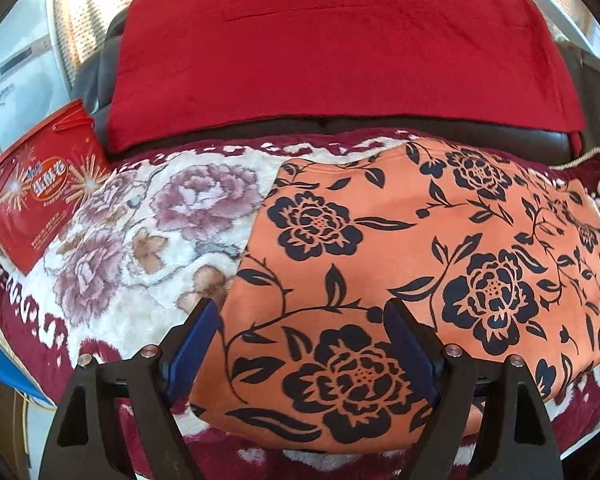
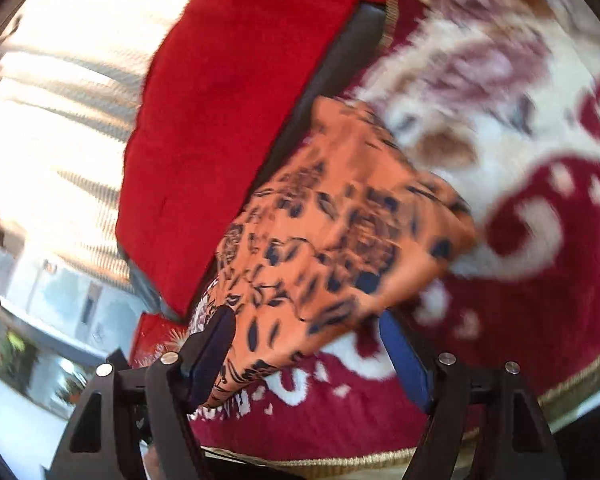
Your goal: Fold small clothes
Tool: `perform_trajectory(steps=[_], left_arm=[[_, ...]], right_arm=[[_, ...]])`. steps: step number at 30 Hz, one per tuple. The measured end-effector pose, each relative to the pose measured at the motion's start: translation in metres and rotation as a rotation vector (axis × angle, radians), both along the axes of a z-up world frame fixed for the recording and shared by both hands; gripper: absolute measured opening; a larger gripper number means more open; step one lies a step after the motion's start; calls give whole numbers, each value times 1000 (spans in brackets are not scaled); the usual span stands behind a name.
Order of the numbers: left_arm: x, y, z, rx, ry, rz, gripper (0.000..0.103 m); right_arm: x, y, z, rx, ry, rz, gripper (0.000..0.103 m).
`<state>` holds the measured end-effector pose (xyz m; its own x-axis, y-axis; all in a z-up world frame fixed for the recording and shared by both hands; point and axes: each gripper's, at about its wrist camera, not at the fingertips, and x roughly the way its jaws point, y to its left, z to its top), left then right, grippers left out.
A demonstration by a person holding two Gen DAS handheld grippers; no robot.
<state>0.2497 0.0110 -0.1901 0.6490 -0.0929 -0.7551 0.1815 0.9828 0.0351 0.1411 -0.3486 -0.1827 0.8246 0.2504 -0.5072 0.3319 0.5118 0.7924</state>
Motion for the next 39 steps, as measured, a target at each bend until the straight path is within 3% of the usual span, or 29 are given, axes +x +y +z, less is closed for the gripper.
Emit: perform_trajectory(steps=[4,8,12,16,21,24,27,29,33,36,39], left_arm=[[-3,-1,-4,16,7,-4,85],[3,-16,-29,114,97,-45,86],[-2,-11,-13,76,30,-37,86],[-6,-9,-1,4,-13,-43,86],[-14,-30,-1,49,-45,-111,86],[-14,-50,-20,93,27,-178,86],[-21,-61,-21,173,-47,-187,88],[-23,-66,-20,206,-60,-194,88],[-26,-64,-6,164,-62,-195,88],[-31,-54,8,107,-78,-163,88],[-30,-40,17,113,-125,-97,90]], right_arm=[[-4,-13,-11,67,0,-58,76],[-6,-20,-15,106,-9,-79,72],[-11,-15,2,47,19,-79,68],[-20,-11,23,10,-25,-59,65],[-3,-12,44,-63,-95,-74,60],[18,-18,36,-81,-66,-96,59],[44,-28,-6,-18,88,-65,58],[41,-31,-15,10,56,-80,55],[29,-29,2,0,61,-64,57],[9,-23,16,1,-4,-47,63],[-8,-10,21,48,-45,-12,68]])
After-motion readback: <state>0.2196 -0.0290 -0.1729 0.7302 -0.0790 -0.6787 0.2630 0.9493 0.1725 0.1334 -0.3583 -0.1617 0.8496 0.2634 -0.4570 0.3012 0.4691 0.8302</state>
